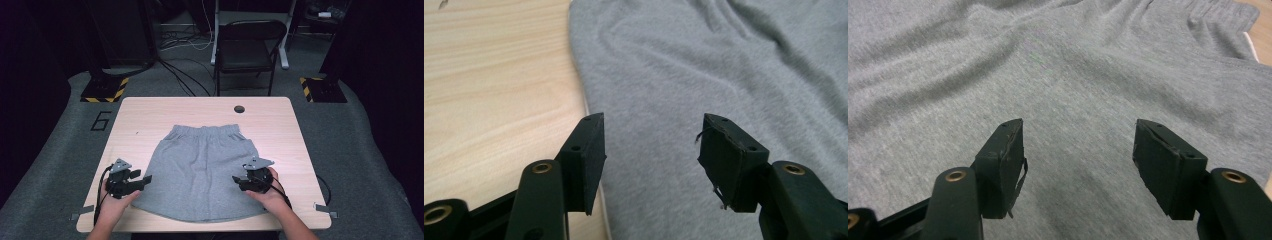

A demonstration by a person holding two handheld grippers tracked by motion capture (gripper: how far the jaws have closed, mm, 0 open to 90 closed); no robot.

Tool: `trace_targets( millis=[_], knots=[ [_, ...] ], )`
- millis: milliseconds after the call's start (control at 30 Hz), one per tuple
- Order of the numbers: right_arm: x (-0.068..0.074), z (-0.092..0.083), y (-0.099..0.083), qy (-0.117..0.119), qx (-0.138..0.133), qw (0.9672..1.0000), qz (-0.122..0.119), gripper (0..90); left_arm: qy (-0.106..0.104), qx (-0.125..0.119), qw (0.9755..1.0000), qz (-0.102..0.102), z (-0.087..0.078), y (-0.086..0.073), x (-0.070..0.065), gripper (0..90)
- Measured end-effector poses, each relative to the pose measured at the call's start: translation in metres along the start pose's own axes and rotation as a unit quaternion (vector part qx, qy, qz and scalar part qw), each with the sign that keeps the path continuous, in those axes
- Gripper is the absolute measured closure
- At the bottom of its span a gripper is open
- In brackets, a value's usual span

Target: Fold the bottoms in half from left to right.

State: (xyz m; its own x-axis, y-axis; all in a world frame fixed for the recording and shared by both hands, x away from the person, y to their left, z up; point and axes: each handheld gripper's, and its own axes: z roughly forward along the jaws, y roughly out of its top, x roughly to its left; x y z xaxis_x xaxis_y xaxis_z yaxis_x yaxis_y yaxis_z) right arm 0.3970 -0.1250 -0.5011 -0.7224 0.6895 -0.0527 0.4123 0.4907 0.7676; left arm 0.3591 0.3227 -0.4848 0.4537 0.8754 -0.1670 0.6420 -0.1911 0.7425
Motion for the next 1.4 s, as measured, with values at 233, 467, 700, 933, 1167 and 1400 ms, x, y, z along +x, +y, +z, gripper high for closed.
trace_targets(
  millis=[233, 467, 700, 933, 1167, 1400],
  knots=[
    [0.000, 0.001, 0.001, 0.001, 0.005, 0.9999, -0.012, 36.8, 0.010, 0.003, 0.9998, -0.017, -0.003, -0.006, 0.003, 50.5],
    [-0.003, 0.003, -0.001, -0.001, 0.011, 0.9999, -0.013, 36.8, 0.018, 0.024, 0.9991, -0.029, 0.002, -0.010, 0.006, 54.7],
    [-0.003, 0.002, -0.001, -0.002, 0.013, 0.9998, -0.015, 36.7, 0.027, 0.059, 0.9978, -0.006, 0.010, -0.013, 0.007, 55.4],
    [-0.001, 0.003, -0.002, -0.006, 0.011, 0.9997, -0.020, 36.5, 0.031, 0.050, 0.9982, -0.015, 0.006, -0.016, 0.009, 61.2],
    [-0.001, 0.003, -0.002, -0.007, 0.017, 0.9997, -0.015, 36.2, 0.028, 0.058, 0.9977, -0.020, 0.008, -0.019, 0.007, 64.9],
    [-0.002, 0.003, -0.002, -0.009, 0.014, 0.9997, -0.018, 36.1, 0.037, 0.067, 0.9969, -0.016, 0.009, -0.024, 0.008, 64.7]
  ],
)
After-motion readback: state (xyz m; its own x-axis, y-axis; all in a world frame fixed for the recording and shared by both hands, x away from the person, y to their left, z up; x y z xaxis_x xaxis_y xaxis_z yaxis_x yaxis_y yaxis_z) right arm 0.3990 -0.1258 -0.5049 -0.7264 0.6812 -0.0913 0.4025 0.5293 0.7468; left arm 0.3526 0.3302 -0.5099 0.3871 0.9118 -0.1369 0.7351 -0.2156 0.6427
